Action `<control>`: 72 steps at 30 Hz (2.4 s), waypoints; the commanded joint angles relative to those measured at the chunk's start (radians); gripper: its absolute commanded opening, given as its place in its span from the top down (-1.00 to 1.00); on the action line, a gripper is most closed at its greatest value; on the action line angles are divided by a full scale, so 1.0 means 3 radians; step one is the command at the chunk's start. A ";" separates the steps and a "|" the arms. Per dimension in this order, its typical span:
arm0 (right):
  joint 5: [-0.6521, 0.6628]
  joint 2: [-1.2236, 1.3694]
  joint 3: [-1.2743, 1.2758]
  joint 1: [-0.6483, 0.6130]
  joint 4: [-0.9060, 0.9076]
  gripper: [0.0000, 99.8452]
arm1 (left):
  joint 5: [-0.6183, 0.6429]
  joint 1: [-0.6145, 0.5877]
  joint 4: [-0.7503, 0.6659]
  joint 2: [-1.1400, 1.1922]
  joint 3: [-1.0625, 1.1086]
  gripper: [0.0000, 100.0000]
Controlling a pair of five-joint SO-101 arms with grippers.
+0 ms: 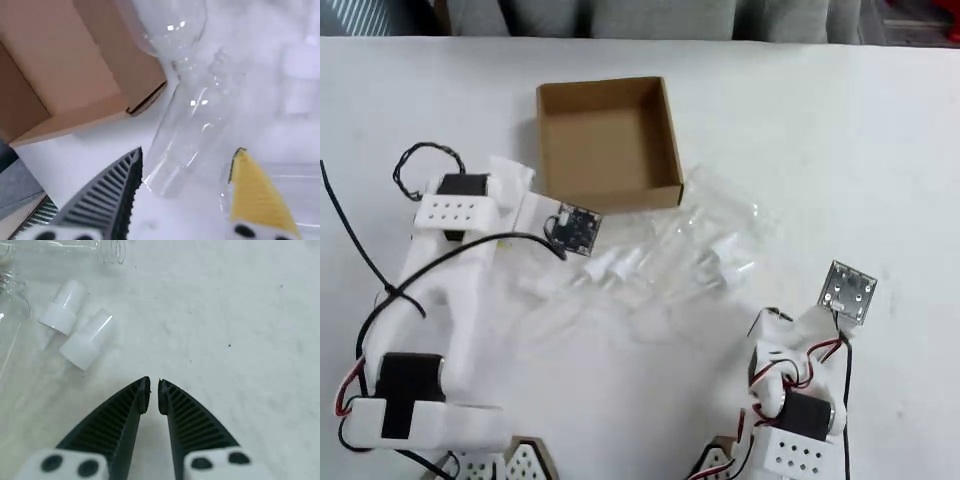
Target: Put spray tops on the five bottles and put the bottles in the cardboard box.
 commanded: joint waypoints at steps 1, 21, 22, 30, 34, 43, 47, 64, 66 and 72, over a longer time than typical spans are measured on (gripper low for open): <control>-0.0010 -0.0008 0.0031 0.0008 0.0028 0.97 | -0.0036 -0.0013 -0.0302 0.0054 0.0061 0.35; -0.0010 -0.0008 0.0031 0.0008 0.0028 0.97 | 0.0327 -0.0228 -0.0450 0.1102 -0.0138 0.91; -0.0010 -0.0008 0.0031 0.0008 0.0028 0.97 | 0.0425 -0.0284 -0.0363 0.1097 -0.0189 0.85; -0.0010 -0.0008 0.0031 0.0008 0.0028 0.97 | 0.1212 -0.0473 0.0619 0.0647 -0.0834 0.95; -0.0010 -0.0008 0.0031 0.0008 0.0028 0.97 | 0.1811 -0.0509 0.0982 0.0350 -0.1002 0.95; -0.0010 -0.0008 0.0031 0.0008 0.0018 0.97 | 0.3166 -0.0785 0.1616 -0.0412 -0.1100 0.95; -0.0010 -0.0008 0.0031 0.0008 0.0023 0.97 | 0.3693 -0.1169 0.1938 -0.0621 -0.1074 0.95; -0.0010 -0.0008 0.0031 0.0023 0.0028 0.97 | 0.4603 -0.2468 0.0609 0.0059 0.0358 0.82; -0.0010 -0.0008 0.0031 0.0028 0.0028 0.97 | 0.4593 -0.2463 0.0593 0.0192 0.0373 0.73; -0.0010 -0.0008 0.0031 0.0028 0.0028 0.97 | 0.4608 -0.2463 0.0593 0.0524 0.0102 0.50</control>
